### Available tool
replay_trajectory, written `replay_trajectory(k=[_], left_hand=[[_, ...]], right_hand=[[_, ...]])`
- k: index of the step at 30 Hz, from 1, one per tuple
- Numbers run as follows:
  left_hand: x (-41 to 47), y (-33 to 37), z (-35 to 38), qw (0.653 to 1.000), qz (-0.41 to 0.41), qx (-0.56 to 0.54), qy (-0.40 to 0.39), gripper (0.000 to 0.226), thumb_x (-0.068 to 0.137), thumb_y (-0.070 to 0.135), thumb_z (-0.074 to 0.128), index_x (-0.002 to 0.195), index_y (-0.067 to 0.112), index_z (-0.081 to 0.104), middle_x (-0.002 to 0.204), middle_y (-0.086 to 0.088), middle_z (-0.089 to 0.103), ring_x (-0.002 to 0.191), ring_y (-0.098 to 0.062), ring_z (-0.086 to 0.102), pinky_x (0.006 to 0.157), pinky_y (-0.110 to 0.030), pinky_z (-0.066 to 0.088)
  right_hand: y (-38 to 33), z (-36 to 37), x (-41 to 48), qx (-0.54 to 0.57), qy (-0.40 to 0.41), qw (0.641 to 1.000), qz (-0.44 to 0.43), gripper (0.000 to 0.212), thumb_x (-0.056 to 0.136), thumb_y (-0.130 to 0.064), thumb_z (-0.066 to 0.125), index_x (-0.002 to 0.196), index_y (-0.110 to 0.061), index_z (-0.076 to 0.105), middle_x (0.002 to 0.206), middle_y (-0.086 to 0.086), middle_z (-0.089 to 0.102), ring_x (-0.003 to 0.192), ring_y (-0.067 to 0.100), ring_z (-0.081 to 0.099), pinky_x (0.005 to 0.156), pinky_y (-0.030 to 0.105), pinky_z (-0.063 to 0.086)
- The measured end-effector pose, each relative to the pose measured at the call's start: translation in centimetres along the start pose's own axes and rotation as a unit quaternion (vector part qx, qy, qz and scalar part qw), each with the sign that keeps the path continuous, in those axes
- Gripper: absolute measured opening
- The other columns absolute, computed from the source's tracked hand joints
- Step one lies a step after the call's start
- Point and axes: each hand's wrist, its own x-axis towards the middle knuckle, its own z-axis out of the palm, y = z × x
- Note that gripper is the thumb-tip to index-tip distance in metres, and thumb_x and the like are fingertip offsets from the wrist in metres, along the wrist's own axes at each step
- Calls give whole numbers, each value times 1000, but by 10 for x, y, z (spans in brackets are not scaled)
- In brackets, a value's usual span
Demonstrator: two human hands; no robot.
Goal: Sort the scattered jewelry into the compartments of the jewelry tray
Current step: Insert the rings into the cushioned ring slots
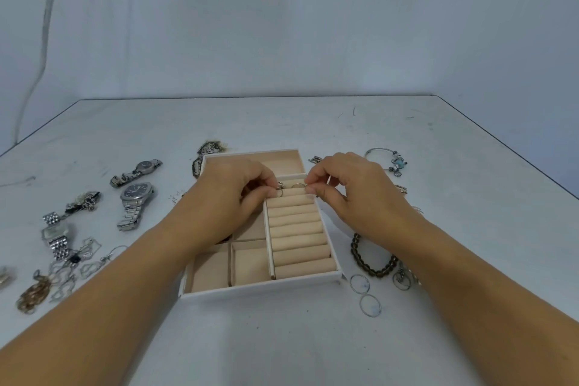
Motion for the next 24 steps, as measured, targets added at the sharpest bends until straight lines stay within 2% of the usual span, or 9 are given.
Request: replay_trajectory(k=[7, 10, 12, 15, 17, 19, 22, 24], left_hand=[[3, -4, 1, 999, 9, 17, -35, 9, 84, 22, 68, 90, 27, 73, 85, 14, 60, 80, 0, 54, 70, -9, 38], [4, -7, 2, 999, 13, 39, -33, 11, 84, 26, 69, 93, 28, 75, 85, 10, 55, 84, -9, 47, 75, -11, 31], [3, -8, 2, 998, 11, 52, -22, 13, 85, 35, 65, 95, 32, 73, 88, 9, 55, 91, -14, 45, 79, -18, 32], [-2, -6, 0, 997, -32, 75, -14, 39, 81, 50, 50, 116, 33, 61, 99, 15, 56, 104, -13, 47, 89, -34, 36], [-5, -9, -1, 996, -50, 65, -16, 47, 81, 52, 48, 122, 31, 55, 105, 17, 56, 108, -11, 48, 96, -40, 39], [-6, -12, -2, 997, -44, 52, -24, 39, 83, 53, 50, 114, 31, 60, 106, 16, 56, 105, -9, 49, 93, -35, 42], [-6, -14, -2, 998, -37, 27, -44, 30, 86, 48, 59, 110, 31, 65, 108, 14, 56, 100, 0, 48, 81, -7, 34], [-6, -15, -4, 998, -27, 20, -55, 35, 83, 53, 61, 110, 32, 65, 109, 18, 55, 101, 5, 48, 77, -3, 33]], right_hand=[[0, 0, -2, 5, 1, 1000, -2, 5, 86, -21, 65, 91, -23, 67, 83, -12, 62, 79, 4, 52, 73, 15, 41], [0, -1, -2, 7, -1, 1000, 0, 5, 86, -21, 65, 91, -23, 67, 83, -12, 62, 79, 3, 52, 73, 16, 42], [0, -2, -3, 8, -1, 1000, 0, 5, 86, -20, 65, 91, -22, 67, 83, -11, 62, 79, 4, 52, 73, 18, 43], [0, -4, -4, 12, 0, 1000, 1, 6, 86, -19, 65, 91, -21, 67, 83, -9, 63, 79, 6, 54, 73, 16, 43], [1, -7, -5, 17, 2, 1000, 0, 6, 86, -18, 65, 91, -20, 68, 84, -8, 64, 78, 5, 54, 74, 13, 42], [1, -8, -6, 19, 5, 1000, 0, 6, 86, -18, 66, 91, -19, 68, 84, -7, 65, 78, 5, 55, 74, 14, 44], [1, -8, -6, 21, 6, 1000, 4, 6, 86, -18, 66, 91, -20, 68, 84, -8, 65, 79, 5, 55, 75, 15, 45], [-1, -8, -5, 23, 6, 1000, 3, 6, 86, -18, 66, 91, -20, 68, 84, -8, 64, 79, 3, 54, 75, 12, 43]])
